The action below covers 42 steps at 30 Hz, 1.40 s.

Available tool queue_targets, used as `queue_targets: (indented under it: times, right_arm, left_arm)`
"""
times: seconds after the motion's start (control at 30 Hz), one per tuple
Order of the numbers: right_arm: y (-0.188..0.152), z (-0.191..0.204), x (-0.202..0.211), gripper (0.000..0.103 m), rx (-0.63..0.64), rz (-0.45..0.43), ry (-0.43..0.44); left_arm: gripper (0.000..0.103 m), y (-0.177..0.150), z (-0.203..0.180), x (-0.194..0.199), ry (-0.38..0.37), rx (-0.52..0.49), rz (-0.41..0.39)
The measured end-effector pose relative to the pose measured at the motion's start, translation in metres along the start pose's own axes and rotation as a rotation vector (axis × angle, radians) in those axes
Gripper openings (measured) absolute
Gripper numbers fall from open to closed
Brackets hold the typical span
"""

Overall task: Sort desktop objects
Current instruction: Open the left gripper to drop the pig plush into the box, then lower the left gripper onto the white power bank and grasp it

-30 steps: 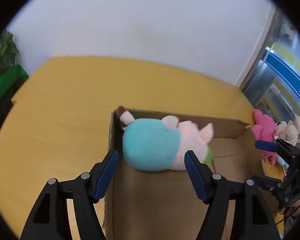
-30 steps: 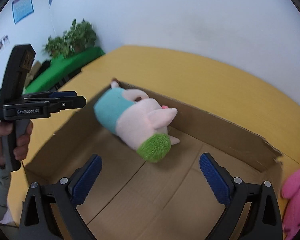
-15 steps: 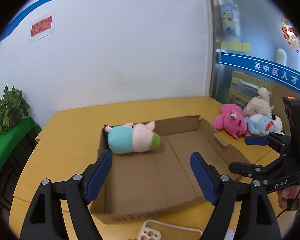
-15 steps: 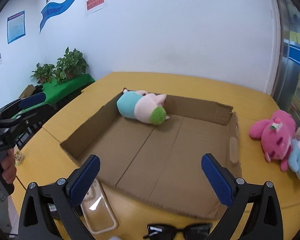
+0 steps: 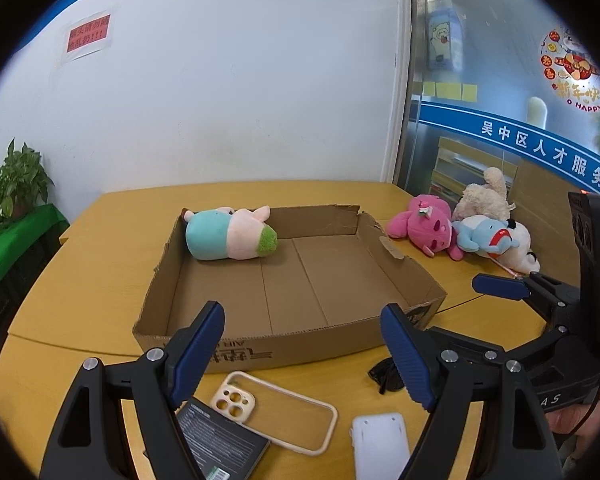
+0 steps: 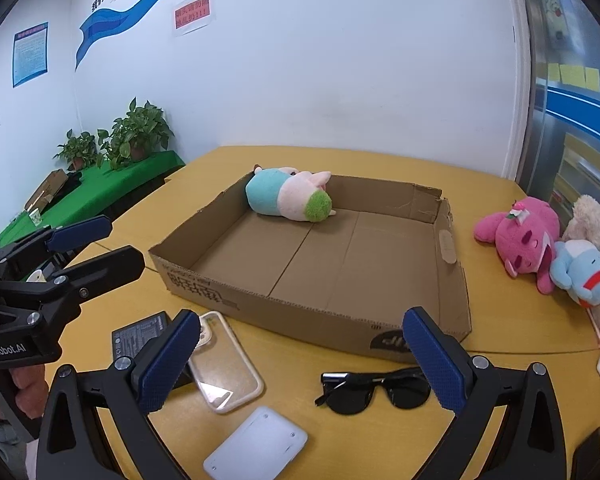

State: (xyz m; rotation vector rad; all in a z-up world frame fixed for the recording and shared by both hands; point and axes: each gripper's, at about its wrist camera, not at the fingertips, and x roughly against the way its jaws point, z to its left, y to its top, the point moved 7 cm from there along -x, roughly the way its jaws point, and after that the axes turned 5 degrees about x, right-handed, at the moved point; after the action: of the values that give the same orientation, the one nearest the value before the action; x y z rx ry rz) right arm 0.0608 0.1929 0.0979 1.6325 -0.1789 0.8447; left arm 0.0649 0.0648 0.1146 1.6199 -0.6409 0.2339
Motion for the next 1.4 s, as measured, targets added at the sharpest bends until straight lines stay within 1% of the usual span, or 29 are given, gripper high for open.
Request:
queue_targets:
  times: [0.07,0.17,0.33,0.43,0.53,0.6,0.7,0.77,0.87,0.93,1.0,1.07,1.13,1.23,1.4]
  right_arm:
    - [-0.004,0.004,0.007,0.103,0.003,-0.002,0.009]
    - [-0.010,0.007,0.014,0.103,0.014,-0.001,-0.015]
    - [-0.015,0.010,0.020,0.103,0.012,-0.007,-0.037]
    - [-0.016,0.011,0.018,0.103,0.022,-0.001,-0.036]
    - [-0.020,0.012,0.014,0.103,0.026,0.010,-0.030]
    - [-0.024,0.013,0.011,0.103,0.031,0.019,-0.023]
    - [-0.036,0.014,0.006,0.103,0.016,0.038,0.028]
    - [-0.054,0.019,0.000,0.103,0.004,0.082,0.089]
    - [-0.086,0.028,-0.013,0.103,-0.010,0.168,0.169]
    - [-0.111,0.036,-0.026,0.103,-0.015,0.232,0.222]
    - [-0.137,0.044,-0.043,0.103,-0.023,0.318,0.263]
    - [-0.159,0.050,-0.057,0.103,-0.040,0.388,0.291]
    - [-0.170,0.054,-0.064,0.103,-0.038,0.416,0.287]
    - [-0.177,0.057,-0.072,0.103,-0.025,0.422,0.272]
    - [-0.178,0.055,-0.075,0.102,0.023,0.389,0.213]
  left_arm:
    - [0.081,-0.006,0.000,0.003,-0.012,0.022,0.008]
    - [0.081,-0.011,-0.001,0.005,-0.022,0.051,0.015]
    - [0.081,-0.014,0.002,0.008,0.009,0.036,0.009]
    - [0.081,-0.017,0.006,0.006,0.025,0.030,0.012]
    - [0.081,-0.022,0.010,0.004,0.043,0.017,0.021]
    - [0.081,-0.025,0.014,0.002,0.042,0.026,0.032]
    - [0.081,-0.033,0.020,-0.002,0.025,0.049,0.058]
    - [0.081,-0.042,0.022,-0.006,0.010,0.053,0.093]
    - [0.081,-0.064,0.022,-0.014,-0.044,0.061,0.164]
    - [0.081,-0.082,0.021,-0.024,-0.079,0.069,0.225]
    - [0.081,-0.099,0.019,-0.035,-0.115,0.090,0.292]
    - [0.080,-0.115,0.015,-0.046,-0.160,0.116,0.360]
    - [0.080,-0.125,0.010,-0.056,-0.204,0.142,0.408]
    - [0.080,-0.139,0.000,-0.068,-0.282,0.165,0.470]
    - [0.079,-0.166,-0.010,-0.093,-0.338,0.196,0.574]
